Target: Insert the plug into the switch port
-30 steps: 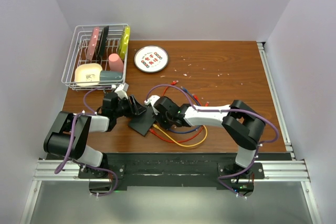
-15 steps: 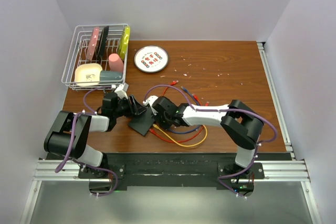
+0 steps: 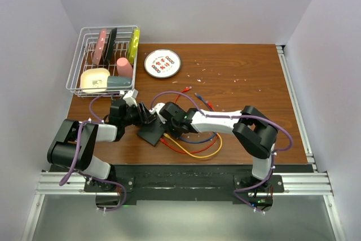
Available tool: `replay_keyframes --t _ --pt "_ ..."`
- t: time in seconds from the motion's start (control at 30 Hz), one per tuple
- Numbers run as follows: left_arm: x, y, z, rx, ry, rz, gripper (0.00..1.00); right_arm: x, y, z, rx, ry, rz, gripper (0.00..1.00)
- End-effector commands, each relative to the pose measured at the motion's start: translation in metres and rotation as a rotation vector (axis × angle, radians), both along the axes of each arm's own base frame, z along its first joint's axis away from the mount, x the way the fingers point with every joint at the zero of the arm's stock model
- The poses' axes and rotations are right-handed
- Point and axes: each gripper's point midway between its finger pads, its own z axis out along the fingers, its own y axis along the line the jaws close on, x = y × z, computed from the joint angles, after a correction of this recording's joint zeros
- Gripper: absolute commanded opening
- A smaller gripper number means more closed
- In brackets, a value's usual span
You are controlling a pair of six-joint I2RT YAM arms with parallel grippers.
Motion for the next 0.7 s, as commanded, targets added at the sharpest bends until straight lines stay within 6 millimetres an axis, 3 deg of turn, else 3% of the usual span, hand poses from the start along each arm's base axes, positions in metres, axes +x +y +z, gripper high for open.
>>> replay_keyframes --t 0.0,0.2,0.67 --pt "-0.011 -0.006 0.003 -0.016 -0.007 -0.056 0.51 0.010 0.013 0.003 -0.006 -0.032 0.027 0.00" --pt "-0.011 -0.007 0.005 -0.018 -0.019 -0.065 0.56 0.012 0.017 0.010 0.008 -0.043 0.033 0.00" --pt "-0.018 -0.012 0.004 -0.039 0.002 -0.104 0.45 0.024 0.036 0.030 0.056 -0.073 0.032 0.00"
